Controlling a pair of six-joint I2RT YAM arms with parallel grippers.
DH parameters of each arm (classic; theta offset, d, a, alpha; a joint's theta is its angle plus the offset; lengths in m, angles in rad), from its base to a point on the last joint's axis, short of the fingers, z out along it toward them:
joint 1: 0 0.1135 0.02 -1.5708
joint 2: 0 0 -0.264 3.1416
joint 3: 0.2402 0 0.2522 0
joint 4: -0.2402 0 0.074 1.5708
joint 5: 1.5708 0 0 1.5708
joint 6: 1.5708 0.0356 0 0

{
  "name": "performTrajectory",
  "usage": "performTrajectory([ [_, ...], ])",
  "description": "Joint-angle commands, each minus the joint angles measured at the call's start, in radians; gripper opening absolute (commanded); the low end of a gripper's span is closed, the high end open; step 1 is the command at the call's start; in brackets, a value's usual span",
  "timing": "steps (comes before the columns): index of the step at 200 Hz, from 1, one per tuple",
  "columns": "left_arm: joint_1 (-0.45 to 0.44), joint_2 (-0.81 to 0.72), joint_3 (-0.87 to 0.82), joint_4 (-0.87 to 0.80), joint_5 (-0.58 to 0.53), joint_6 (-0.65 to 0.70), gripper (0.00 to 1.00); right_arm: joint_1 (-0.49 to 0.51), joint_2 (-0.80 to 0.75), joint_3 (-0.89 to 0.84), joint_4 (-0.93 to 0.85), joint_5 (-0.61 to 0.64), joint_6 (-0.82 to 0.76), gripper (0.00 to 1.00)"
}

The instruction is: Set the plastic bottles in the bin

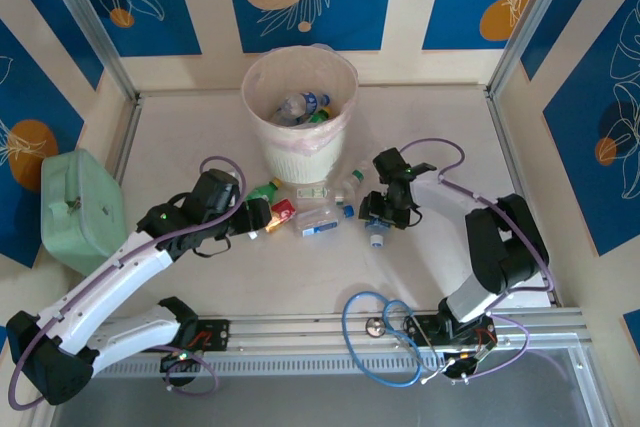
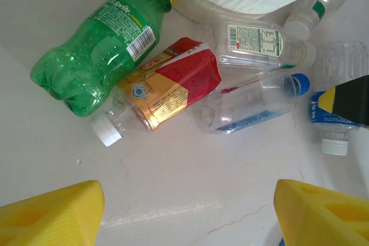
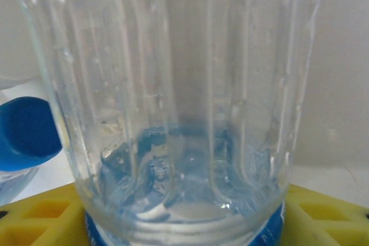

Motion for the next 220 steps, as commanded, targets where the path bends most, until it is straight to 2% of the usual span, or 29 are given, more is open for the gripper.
performTrajectory([
  [1, -0.003, 0.0, -0.012, 0.01, 0.006, -0.012, 0.78, 0.017, -0.071, -0.008, -0.046, 0.022, 0.023, 0.63],
  [88, -0.003, 0.007, -0.051, 0.039, 0.009, -0.018, 0.78, 0.089, -0.442, -0.072, -0.181, 0.043, 0.131, 0.62],
  [125, -0.003, 0.041, -0.046, 0.06, 0.022, -0.018, 0.78, 0.114, -0.579, 0.009, -0.26, 0.046, 0.149, 0.62],
  [154, -0.003, 0.048, -0.066, 0.077, 0.019, -0.025, 0.78, 0.116, -0.585, 0.151, -0.3, 0.038, 0.133, 0.61],
  [220, -0.004, 0.033, -0.087, 0.068, 0.02, -0.026, 0.78, 0.127, -0.486, 0.437, -0.269, -0.004, 0.103, 0.61],
])
